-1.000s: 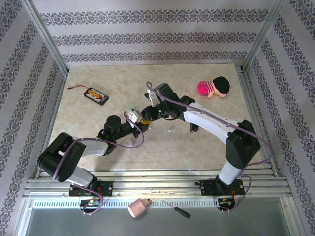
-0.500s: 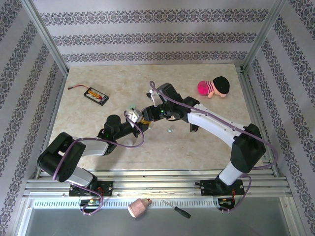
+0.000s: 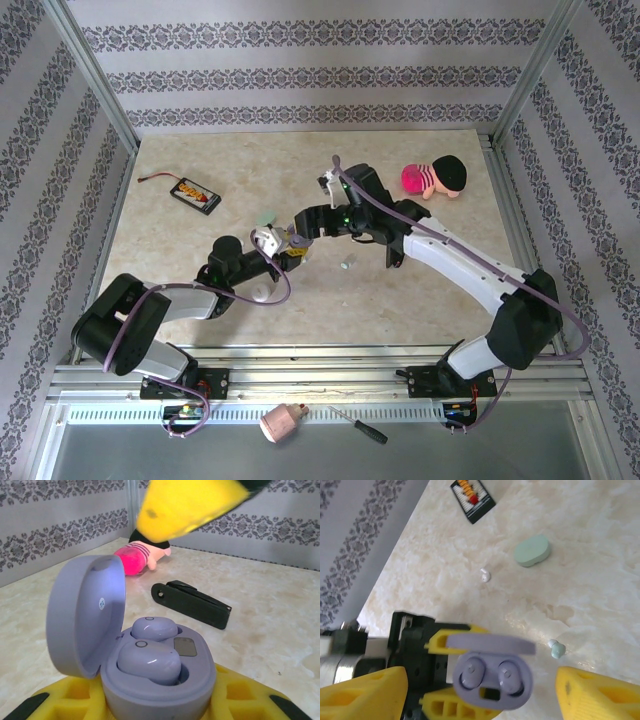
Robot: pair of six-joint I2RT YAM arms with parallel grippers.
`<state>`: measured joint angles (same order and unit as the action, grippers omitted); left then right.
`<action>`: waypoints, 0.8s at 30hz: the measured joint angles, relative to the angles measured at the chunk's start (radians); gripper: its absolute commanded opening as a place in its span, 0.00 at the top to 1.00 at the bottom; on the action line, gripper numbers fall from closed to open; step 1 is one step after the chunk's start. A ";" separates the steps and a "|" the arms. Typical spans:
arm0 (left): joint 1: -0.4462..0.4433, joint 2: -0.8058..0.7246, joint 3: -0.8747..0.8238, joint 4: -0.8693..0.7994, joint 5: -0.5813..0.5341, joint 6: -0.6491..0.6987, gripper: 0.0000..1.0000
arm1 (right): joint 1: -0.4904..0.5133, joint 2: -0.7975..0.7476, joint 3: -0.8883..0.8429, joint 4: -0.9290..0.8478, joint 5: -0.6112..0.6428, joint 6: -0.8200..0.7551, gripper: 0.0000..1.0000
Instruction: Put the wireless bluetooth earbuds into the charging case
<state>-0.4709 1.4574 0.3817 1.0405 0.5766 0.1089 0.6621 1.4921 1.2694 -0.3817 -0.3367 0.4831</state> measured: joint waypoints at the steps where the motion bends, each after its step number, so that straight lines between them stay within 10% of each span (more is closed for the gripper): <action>1: 0.000 0.000 0.000 0.003 0.011 0.011 0.90 | -0.007 0.006 0.005 -0.002 0.000 0.010 0.18; 24: 0.002 0.041 0.100 0.053 0.071 0.036 0.91 | -0.074 0.012 0.019 -0.064 -0.005 0.073 0.18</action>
<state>-0.4690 1.4982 0.4820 1.0935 0.6479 0.1452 0.5877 1.5040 1.2888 -0.4454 -0.3412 0.5564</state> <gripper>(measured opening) 0.347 0.821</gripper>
